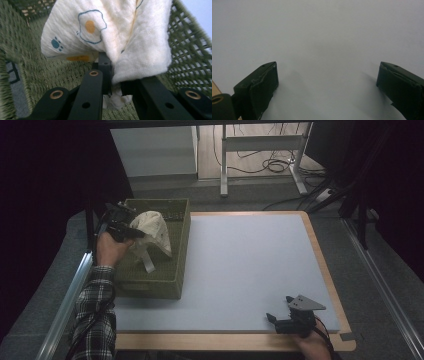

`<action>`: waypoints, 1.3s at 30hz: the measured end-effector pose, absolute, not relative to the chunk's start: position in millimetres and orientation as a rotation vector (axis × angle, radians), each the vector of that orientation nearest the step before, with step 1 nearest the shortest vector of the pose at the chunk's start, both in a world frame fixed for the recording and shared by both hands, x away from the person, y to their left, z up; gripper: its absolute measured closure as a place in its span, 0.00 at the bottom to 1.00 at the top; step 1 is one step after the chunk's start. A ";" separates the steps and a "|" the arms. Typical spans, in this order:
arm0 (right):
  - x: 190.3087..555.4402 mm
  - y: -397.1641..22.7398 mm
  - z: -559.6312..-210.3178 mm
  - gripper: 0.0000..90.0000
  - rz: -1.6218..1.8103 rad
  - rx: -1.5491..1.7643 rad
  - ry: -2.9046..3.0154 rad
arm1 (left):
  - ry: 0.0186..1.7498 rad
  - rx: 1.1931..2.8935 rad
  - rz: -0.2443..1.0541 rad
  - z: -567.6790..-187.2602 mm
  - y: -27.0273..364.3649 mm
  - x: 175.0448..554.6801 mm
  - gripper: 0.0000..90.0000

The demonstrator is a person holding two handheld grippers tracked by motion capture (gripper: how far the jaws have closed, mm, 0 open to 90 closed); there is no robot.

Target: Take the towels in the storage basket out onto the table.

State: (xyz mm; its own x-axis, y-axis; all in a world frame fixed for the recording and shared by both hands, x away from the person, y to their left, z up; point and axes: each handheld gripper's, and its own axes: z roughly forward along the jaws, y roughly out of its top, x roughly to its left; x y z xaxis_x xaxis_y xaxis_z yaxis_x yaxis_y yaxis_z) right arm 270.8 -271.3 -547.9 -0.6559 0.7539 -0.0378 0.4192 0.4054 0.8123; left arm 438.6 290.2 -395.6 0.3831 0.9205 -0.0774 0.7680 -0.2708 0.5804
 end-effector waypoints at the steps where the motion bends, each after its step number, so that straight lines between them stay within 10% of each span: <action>1: 270.8 -271.3 -547.9 0.05 1.140 1.006 2.267 | 1.441 2.106 0.372 -392.4 290.0 437.4 0.91; 39: 270.6 -271.2 -547.8 0.05 1.142 1.009 2.269 | 1.198 2.062 0.474 -286.6 242.4 417.1 0.90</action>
State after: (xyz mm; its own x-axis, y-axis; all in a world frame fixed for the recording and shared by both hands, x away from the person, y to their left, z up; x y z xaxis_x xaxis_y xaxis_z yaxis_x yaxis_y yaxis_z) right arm 270.6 -271.2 -547.8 -0.6563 0.7537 -0.0336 0.4221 0.4037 0.8117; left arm 417.1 242.4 -286.6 0.5066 0.8616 -0.0305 0.6075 -0.3317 0.7218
